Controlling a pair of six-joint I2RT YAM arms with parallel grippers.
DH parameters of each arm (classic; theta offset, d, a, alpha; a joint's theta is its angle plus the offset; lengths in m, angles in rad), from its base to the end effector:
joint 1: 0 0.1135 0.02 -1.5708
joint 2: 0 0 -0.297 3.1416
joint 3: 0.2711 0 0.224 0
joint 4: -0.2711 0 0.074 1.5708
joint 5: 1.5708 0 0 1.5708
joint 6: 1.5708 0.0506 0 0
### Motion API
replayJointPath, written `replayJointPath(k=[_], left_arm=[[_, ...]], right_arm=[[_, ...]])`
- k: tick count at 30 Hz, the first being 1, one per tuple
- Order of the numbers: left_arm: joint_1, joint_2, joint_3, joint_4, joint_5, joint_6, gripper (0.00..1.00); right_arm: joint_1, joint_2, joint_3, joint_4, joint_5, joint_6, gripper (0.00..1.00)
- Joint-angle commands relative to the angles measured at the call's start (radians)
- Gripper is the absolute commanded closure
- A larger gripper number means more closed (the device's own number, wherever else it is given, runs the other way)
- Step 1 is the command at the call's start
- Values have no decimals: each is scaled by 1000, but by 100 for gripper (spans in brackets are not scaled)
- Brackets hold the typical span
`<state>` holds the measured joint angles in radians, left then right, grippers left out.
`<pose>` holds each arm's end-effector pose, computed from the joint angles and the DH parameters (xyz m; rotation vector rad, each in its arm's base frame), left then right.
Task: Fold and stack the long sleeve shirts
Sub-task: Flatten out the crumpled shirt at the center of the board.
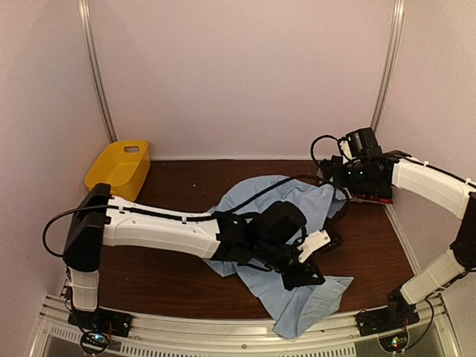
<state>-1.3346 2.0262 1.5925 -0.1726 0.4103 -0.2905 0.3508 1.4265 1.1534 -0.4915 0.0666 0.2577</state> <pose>0.0905 -0.4623 0.2754 1.4527 1.9901 -1.2814 0.2746 0.0969 0.3208 -0.0758 2.3430 0.2250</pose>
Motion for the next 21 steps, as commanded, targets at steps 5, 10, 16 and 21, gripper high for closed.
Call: replayJointPath(k=[5, 10, 16, 21], left_arm=[[33, -23, -3, -86, -184, 51, 61], [99, -161, -190, -68, -262, 10, 41], [153, -308, -460, -61, -382, -153, 38], [178, -373, -634, 4, -383, -297, 38]], right_arm=[[-16, -34, -55, 47, -34, -12, 100], [-18, -34, -80, 65, -55, -11, 100], [-18, -46, -82, 61, -57, -15, 100], [-18, -49, -66, 53, -55, -17, 100]])
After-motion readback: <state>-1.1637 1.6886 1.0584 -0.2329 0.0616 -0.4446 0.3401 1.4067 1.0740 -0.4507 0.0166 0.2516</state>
